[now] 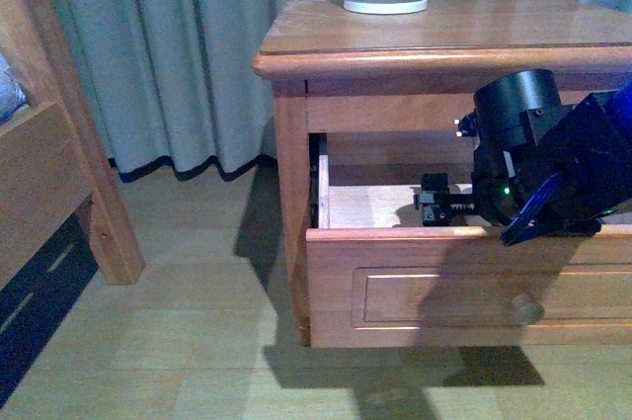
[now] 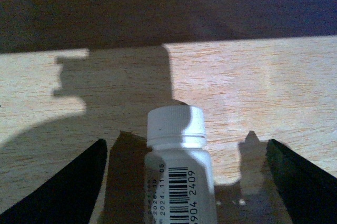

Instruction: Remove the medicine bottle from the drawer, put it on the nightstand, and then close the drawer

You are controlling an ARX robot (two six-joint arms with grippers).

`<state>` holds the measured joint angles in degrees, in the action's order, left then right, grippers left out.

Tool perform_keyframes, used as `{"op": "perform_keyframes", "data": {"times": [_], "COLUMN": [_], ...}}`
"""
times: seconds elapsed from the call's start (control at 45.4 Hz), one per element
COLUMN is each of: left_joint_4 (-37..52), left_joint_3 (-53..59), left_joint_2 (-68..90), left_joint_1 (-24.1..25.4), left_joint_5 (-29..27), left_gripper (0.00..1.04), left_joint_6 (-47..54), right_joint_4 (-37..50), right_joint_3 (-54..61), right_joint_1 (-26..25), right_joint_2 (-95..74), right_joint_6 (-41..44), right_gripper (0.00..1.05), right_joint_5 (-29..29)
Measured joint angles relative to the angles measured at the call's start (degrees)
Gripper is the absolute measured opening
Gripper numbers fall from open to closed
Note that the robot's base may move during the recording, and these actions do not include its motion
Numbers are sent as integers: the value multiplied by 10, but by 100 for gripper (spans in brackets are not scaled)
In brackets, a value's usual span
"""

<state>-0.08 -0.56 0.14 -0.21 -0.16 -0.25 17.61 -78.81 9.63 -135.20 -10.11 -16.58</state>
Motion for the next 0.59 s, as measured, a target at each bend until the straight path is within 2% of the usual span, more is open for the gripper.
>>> {"op": "perform_keyframes", "data": {"times": [0.396, 0.594], "left_joint_4": [0, 0], "left_joint_3": [0, 0], "left_joint_2": [0, 0], "left_joint_1": [0, 0], "left_joint_5": [0, 0], "left_gripper": [98, 98], "left_joint_6": [0, 0], "right_joint_4": [26, 52], "right_joint_3": [12, 51], "right_joint_1": [4, 5], "right_joint_2": [-1, 26], "right_joint_6": [4, 12], "right_gripper": [34, 30], "right_joint_5": [-9, -23]}}
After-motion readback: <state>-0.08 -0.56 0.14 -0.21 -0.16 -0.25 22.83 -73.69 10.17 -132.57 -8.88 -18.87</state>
